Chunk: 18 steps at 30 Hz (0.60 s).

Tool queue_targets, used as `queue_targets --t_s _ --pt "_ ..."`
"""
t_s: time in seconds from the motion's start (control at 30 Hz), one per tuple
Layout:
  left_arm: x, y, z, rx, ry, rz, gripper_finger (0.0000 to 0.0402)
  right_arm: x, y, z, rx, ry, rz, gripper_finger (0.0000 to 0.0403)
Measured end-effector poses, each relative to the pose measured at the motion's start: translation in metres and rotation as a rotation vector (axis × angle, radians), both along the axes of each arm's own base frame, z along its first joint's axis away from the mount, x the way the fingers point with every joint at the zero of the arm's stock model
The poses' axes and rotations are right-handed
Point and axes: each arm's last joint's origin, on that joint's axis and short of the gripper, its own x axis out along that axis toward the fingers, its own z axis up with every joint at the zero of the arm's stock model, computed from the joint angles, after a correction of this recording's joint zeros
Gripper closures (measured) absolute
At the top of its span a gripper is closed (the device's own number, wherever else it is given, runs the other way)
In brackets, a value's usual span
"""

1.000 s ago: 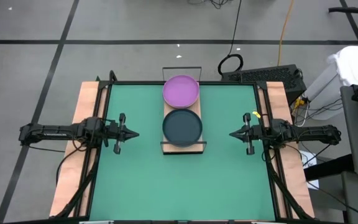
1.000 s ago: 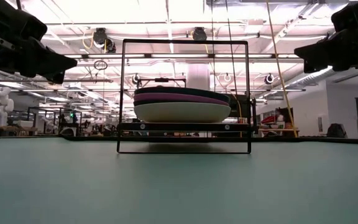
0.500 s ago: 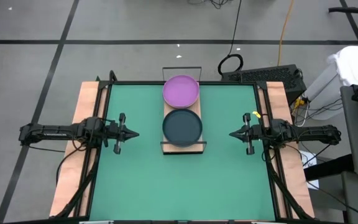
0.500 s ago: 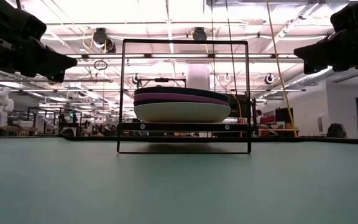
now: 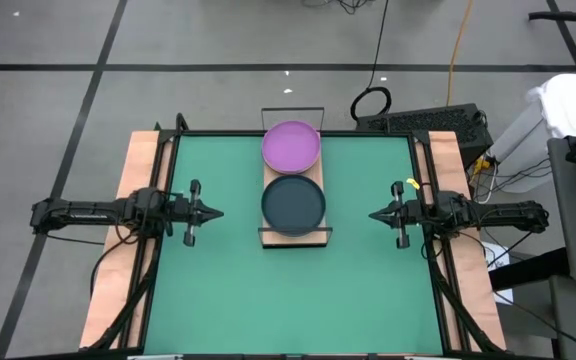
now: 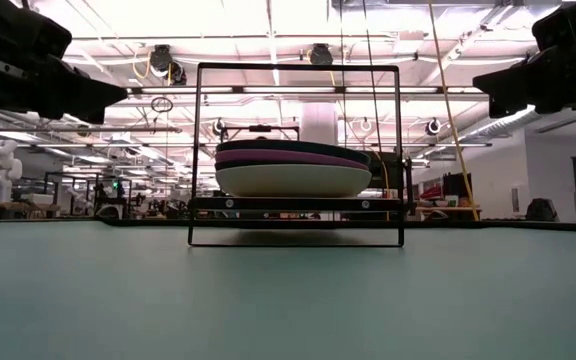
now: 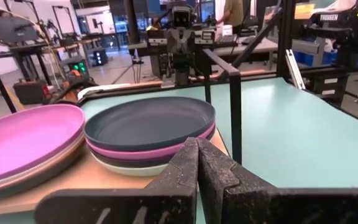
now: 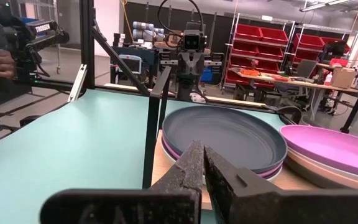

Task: Place and stack plates onto a shelf
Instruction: Return to Home Position

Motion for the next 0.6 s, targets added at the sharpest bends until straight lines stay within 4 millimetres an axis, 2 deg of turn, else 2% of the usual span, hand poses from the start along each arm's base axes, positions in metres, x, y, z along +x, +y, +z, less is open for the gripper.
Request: queue_targets --t_s 0.6 --pt "-0.0002 -0.0014 0.0049 -0.051 -0.046 -0.048 0.0401 0.0 0.0 0.0007 0.0 -0.007 0.002 0.0403"
